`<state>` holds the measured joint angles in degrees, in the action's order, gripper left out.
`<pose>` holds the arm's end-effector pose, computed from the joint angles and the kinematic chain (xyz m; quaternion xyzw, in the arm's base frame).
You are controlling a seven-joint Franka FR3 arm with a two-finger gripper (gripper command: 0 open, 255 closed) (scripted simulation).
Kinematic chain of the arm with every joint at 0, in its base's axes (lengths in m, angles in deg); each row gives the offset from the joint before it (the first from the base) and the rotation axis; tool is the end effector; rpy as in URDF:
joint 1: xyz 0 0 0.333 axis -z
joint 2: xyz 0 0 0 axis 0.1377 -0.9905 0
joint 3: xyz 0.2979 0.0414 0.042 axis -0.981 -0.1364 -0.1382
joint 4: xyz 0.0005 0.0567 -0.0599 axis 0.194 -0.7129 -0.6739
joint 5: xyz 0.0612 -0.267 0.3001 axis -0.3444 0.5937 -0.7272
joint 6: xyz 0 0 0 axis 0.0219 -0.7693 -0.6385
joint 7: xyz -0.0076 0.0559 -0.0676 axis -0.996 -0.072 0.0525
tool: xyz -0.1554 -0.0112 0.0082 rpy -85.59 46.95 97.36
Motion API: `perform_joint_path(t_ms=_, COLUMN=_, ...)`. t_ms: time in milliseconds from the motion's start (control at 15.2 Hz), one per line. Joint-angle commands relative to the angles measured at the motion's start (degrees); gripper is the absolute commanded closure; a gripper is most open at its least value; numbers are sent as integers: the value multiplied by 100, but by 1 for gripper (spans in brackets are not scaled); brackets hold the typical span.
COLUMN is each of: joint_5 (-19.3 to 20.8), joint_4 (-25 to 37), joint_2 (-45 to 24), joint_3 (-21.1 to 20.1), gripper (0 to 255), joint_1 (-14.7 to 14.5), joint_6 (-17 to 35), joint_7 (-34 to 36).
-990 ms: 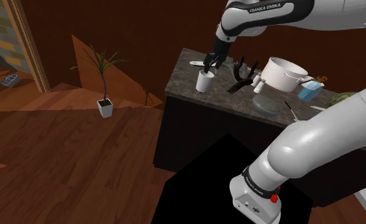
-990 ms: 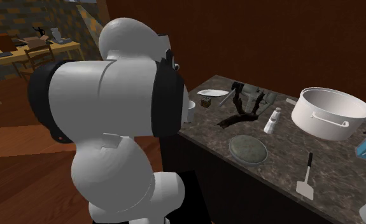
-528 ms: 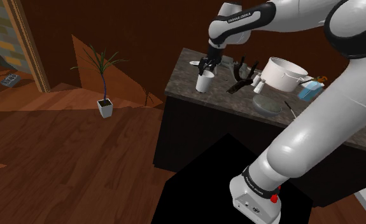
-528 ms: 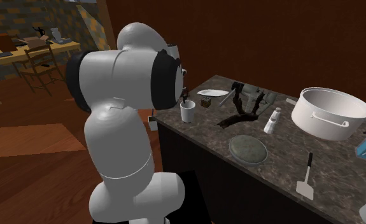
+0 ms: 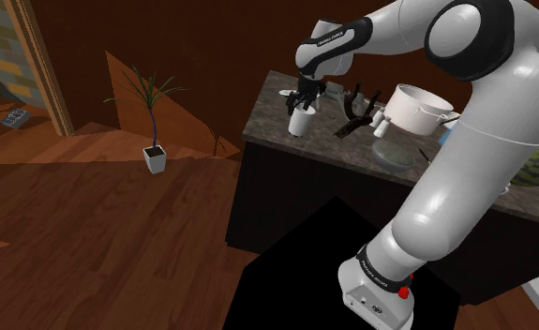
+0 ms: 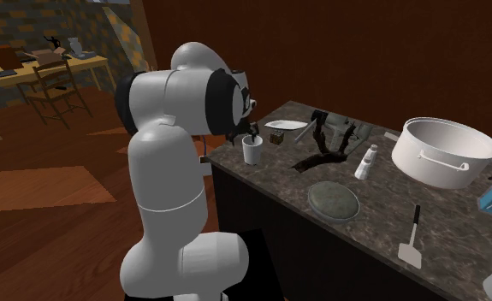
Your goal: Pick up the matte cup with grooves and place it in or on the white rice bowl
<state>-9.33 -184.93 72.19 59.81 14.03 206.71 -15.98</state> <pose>0.5604 -0.2382 0.3116 0.9975 -0.0232 0.0415 0.0518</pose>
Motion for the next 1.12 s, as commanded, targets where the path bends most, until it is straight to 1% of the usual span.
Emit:
perform_joint_path(t_ms=0, joint_5=-36, joint_4=-36, joint_2=-97, joint_3=-1, gripper=0, joint_1=19, joint_6=134, joint_7=-30)
perform_joint_path(t_ms=198, joint_5=-84, joint_4=-78, joint_2=-228, joint_3=-9, gripper=0, joint_1=39, joint_6=302, joint_7=-63)
perform_joint_path(t_ms=660, joint_5=-84, joint_4=-78, joint_2=-228, joint_3=-10, gripper=0, joint_1=39, joint_6=302, joint_7=-62)
perform_joint_path(t_ms=726, joint_5=-84, joint_4=-78, joint_2=-228, joint_3=-10, gripper=255, joint_1=39, joint_6=302, joint_7=-63)
perform_joint_path(t_ms=1056, joint_5=-84, joint_4=-78, joint_2=-228, joint_3=-10, gripper=255, joint_1=39, joint_6=303, joint_7=-62)
